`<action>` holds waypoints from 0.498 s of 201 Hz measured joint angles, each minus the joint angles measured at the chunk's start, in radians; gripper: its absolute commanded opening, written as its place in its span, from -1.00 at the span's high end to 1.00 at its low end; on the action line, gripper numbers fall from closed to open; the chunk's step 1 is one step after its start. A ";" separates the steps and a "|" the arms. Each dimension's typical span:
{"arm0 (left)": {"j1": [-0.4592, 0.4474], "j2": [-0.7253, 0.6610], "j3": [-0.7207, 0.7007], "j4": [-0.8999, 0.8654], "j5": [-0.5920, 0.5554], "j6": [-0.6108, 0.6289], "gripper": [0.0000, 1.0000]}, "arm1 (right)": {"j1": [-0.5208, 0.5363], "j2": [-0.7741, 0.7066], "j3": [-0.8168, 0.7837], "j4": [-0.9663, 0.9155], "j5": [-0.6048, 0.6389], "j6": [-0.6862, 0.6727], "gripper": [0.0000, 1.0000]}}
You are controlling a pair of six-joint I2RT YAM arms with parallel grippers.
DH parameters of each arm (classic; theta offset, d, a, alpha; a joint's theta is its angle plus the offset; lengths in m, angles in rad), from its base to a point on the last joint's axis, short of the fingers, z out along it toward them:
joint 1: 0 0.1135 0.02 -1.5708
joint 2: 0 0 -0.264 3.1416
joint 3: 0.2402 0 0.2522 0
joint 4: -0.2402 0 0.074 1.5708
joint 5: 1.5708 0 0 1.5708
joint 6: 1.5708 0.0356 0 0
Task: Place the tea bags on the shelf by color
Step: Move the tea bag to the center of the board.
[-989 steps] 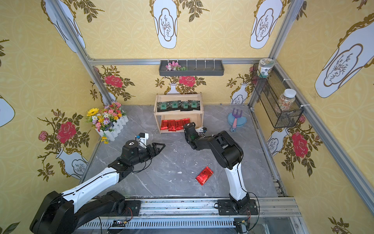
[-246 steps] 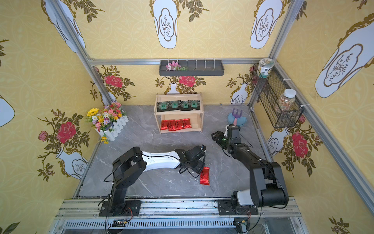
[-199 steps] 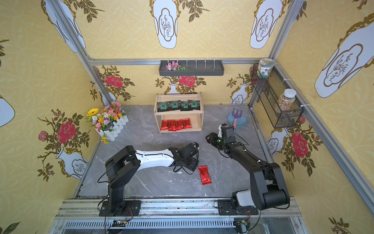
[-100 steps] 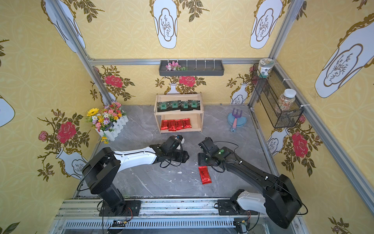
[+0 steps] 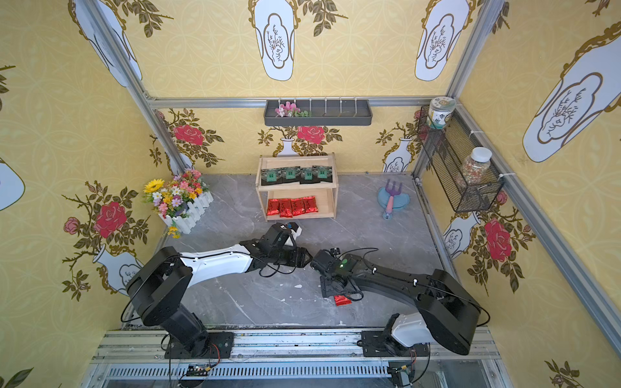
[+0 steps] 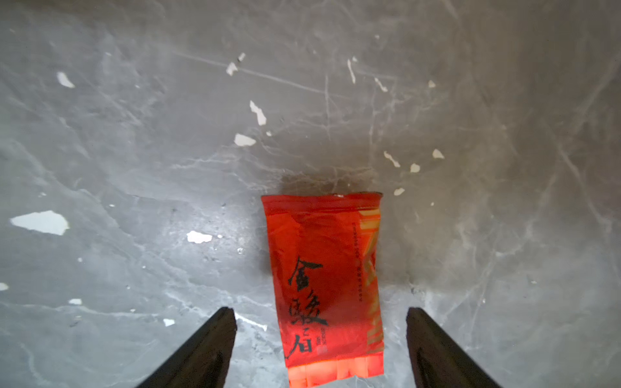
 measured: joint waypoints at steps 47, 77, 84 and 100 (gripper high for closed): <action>0.001 -0.002 -0.003 0.006 0.000 0.000 -0.50 | 0.000 0.020 -0.062 0.079 -0.004 0.021 -0.40; 0.002 -0.002 -0.003 0.004 0.000 0.000 -0.49 | 0.000 0.032 -0.074 0.138 -0.003 0.018 -0.30; 0.003 -0.002 -0.002 0.003 0.000 0.000 -0.49 | 0.000 0.036 -0.074 0.154 -0.003 0.013 -0.28; 0.005 -0.002 0.000 0.003 -0.001 0.000 -0.49 | 0.000 0.049 -0.069 0.185 -0.003 -0.005 -0.23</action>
